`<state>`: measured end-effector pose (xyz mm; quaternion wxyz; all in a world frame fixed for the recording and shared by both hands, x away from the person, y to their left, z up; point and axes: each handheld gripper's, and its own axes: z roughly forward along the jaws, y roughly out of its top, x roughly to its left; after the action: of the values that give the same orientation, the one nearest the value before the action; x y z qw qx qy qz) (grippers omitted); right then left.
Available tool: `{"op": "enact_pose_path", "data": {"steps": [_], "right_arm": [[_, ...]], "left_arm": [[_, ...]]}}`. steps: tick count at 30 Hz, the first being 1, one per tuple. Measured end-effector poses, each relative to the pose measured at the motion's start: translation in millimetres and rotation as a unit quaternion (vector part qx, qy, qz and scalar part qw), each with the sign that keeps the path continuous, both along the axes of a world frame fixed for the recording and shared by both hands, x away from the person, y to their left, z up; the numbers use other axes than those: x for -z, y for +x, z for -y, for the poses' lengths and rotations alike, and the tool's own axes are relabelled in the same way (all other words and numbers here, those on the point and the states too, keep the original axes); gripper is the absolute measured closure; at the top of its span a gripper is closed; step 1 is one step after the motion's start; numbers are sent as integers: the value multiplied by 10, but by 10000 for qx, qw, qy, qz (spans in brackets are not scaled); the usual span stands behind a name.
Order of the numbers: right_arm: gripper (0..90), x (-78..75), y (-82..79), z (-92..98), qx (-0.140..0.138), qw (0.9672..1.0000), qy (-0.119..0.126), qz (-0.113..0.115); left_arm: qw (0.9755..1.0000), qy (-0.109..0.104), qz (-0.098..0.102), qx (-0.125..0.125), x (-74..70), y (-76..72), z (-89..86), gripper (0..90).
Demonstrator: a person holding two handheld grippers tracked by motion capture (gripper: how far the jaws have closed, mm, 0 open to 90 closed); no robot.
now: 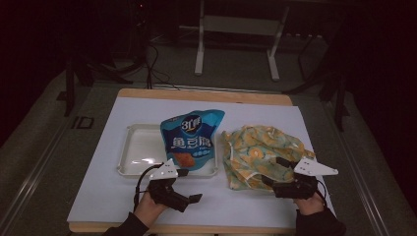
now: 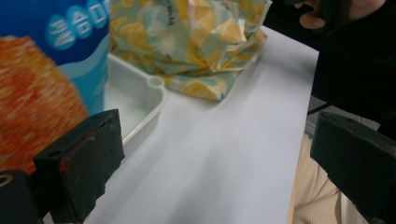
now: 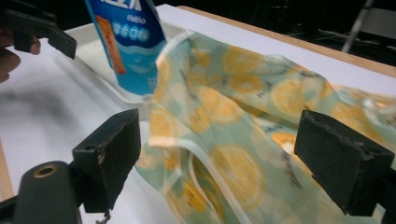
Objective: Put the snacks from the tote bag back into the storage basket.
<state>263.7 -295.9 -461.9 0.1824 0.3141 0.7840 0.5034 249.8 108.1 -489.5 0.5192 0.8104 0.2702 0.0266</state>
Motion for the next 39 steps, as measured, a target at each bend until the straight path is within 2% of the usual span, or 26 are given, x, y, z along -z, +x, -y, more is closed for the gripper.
{"op": "enact_pose_path", "data": {"steps": [3, 9, 14, 20, 27, 31, 33, 39], "right_arm": [[143, 27, -31, 59, 70, 10000, -7, -39], [141, 48, -94, 174, 262, 9996, 40, 31], [141, 65, -125, 263, 508, 9987, 50, 55], [141, 69, -135, 307, 714, 9972, 76, 203], [142, 81, -136, 301, 696, 9973, 25, 223], [142, 81, -146, 289, 662, 9975, 43, 240], [142, 81, -157, 282, 653, 9975, 140, 213], [143, 94, -163, 261, 620, 9977, 131, 240]], "left_arm": [[9999, 46, 22, 126, 8, 23, 118, 32], [9997, -54, 66, 230, 4, 63, 225, 32], [9996, -127, 113, 224, 24, 76, 284, 32], [9998, -154, 89, 128, 94, 82, 279, 32], [9997, -166, 150, 79, 134, 76, 255, 32], [9997, -87, 206, 86, 141, 58, 268, 32], [9997, -92, 219, 99, 143, 52, 271, 32], [9995, -85, 266, 139, 148, 34, 277, 32]]}}
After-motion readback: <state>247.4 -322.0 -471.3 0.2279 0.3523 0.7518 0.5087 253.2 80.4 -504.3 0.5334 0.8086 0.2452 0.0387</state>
